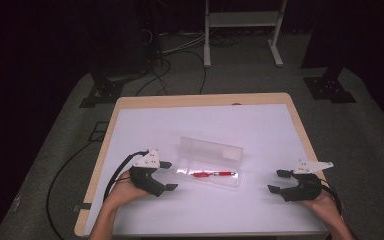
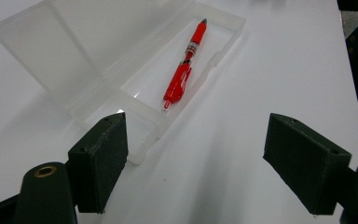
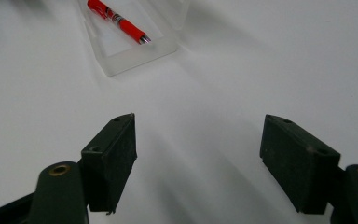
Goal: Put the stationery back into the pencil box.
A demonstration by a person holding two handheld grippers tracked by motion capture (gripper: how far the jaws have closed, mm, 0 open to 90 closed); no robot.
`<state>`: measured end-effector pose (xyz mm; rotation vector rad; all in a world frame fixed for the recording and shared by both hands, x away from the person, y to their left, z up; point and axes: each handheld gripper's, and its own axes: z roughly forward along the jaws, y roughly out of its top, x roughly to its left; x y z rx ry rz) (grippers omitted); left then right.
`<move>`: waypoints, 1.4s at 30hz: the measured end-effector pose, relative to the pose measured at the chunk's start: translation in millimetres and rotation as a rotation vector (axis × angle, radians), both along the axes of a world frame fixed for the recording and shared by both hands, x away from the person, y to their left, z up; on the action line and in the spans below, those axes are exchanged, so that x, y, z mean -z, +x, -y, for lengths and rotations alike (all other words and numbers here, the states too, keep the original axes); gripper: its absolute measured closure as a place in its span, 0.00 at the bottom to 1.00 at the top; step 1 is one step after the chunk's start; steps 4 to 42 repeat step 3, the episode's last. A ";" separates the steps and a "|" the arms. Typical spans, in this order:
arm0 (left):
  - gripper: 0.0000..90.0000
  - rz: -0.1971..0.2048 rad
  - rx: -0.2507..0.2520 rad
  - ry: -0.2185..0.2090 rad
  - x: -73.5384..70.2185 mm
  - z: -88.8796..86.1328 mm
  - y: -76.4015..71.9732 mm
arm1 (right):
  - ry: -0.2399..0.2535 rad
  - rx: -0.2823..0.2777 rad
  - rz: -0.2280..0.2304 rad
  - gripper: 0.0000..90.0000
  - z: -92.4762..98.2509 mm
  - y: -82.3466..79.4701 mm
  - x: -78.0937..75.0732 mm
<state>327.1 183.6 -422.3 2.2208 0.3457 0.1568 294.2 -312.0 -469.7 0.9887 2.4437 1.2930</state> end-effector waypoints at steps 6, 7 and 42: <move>0.22 -0.003 -0.021 -0.010 2.8 -6.0 -3.9 | 0.003 0.000 -0.003 0.29 0.2 0.0 0.3; 0.22 -0.003 -0.021 -0.010 2.8 -6.0 -3.9 | 0.003 0.000 -0.003 0.29 0.2 0.0 0.3; 0.22 -0.003 -0.021 -0.010 2.8 -6.0 -3.9 | 0.003 0.000 -0.003 0.29 0.2 0.0 0.3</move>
